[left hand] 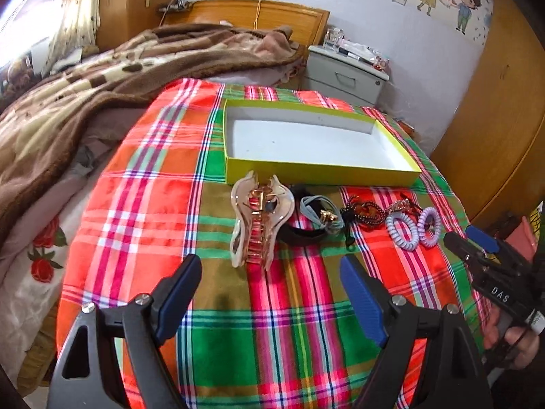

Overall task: Organize jewelry
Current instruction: 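Grasp the beige claw clip with the left tool while the right tool grasps the lavender coil hair tie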

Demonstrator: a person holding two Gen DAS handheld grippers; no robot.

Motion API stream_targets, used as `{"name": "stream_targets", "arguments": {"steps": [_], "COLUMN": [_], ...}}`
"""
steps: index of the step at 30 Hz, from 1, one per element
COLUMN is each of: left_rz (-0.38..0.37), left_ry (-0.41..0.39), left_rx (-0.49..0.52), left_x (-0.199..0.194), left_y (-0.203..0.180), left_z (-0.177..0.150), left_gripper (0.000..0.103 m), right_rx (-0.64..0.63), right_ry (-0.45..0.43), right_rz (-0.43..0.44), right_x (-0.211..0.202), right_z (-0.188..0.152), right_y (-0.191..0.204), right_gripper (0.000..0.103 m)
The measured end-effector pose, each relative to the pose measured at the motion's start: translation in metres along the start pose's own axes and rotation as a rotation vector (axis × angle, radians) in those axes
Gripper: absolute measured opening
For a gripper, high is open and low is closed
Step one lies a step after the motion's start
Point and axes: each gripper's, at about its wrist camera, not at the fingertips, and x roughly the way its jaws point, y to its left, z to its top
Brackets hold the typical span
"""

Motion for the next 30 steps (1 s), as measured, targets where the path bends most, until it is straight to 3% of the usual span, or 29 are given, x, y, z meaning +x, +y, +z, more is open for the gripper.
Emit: {"name": "stream_targets", "arguments": {"steps": [7,12,17,21,25,30], "left_rz": [-0.012,-0.045,-0.044,-0.026,-0.031,-0.038], "left_ry": [0.033,0.059,0.068,0.071,0.085,0.085], "left_rx": [-0.023,-0.022,-0.019,-0.030,-0.009,-0.019], "left_x": [0.013,0.024,0.029,0.032,0.036,0.038], "left_y": [0.012,0.010,0.010,0.011,0.008,0.008], "left_z": [0.008,0.012,0.015,0.016,0.016,0.017], "left_gripper": [0.079,0.077,0.071,0.068,0.060,0.054], "right_rx": [0.059,0.081,0.079,0.069,0.064,0.074], "right_ry": [0.045,0.067,0.094,0.102,0.109,0.111], "right_rz": [-0.001,0.073,0.109,0.123,0.122,0.116], "right_x": [0.020,0.035,0.044,0.046,0.047,0.046], "right_z": [0.005,0.011,0.012,0.012,0.011,0.009], "right_y": [-0.024,-0.034,-0.037,-0.034,-0.032,-0.033], "right_gripper": [0.065,0.058,0.045,0.041,0.022,0.014]}}
